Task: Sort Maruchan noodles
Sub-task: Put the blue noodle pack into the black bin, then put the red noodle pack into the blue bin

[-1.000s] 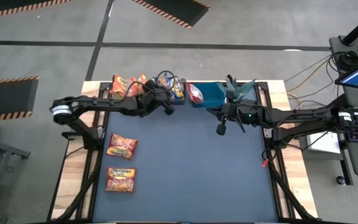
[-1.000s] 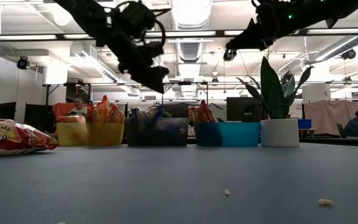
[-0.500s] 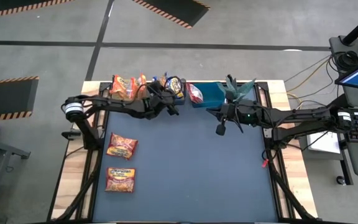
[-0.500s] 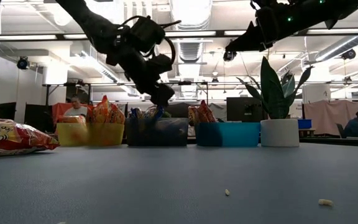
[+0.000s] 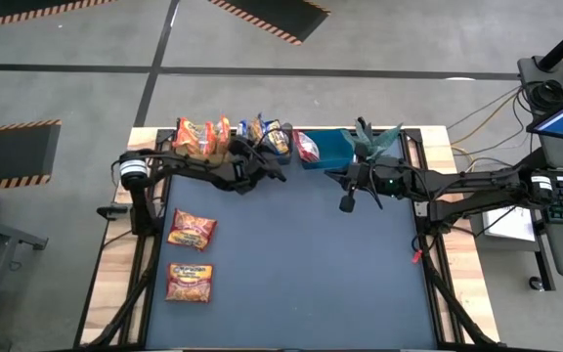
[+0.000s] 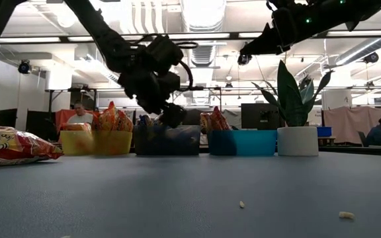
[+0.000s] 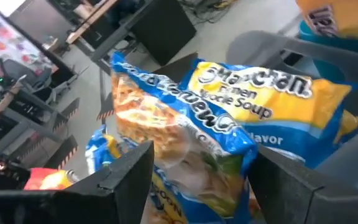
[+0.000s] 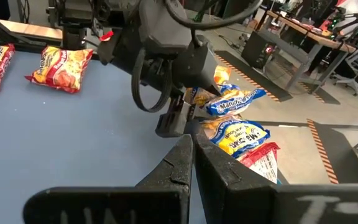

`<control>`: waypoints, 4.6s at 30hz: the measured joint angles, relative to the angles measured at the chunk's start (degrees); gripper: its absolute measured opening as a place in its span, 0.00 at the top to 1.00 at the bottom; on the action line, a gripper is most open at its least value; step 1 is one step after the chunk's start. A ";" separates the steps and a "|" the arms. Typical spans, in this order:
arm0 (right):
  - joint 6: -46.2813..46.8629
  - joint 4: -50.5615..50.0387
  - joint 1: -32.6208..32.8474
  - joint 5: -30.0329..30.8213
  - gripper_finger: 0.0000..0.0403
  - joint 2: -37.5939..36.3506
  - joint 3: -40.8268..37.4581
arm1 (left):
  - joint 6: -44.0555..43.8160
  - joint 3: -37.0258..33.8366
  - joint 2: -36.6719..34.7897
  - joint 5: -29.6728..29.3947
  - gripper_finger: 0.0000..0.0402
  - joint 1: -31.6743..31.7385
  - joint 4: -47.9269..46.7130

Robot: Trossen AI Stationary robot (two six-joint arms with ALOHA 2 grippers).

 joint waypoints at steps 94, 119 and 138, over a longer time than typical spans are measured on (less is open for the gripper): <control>1.42 -2.51 -0.02 0.14 0.98 -0.12 0.00 | -18.74 0.00 -32.35 40.15 0.75 -14.55 -50.70; -3.66 2.03 -0.02 0.43 0.98 -0.28 -0.02 | -61.37 0.00 -14.75 50.35 0.45 -23.02 -81.87; -7.20 4.94 -0.02 0.44 0.98 -0.28 -0.02 | -61.66 0.85 -5.81 44.42 0.82 -25.75 -80.44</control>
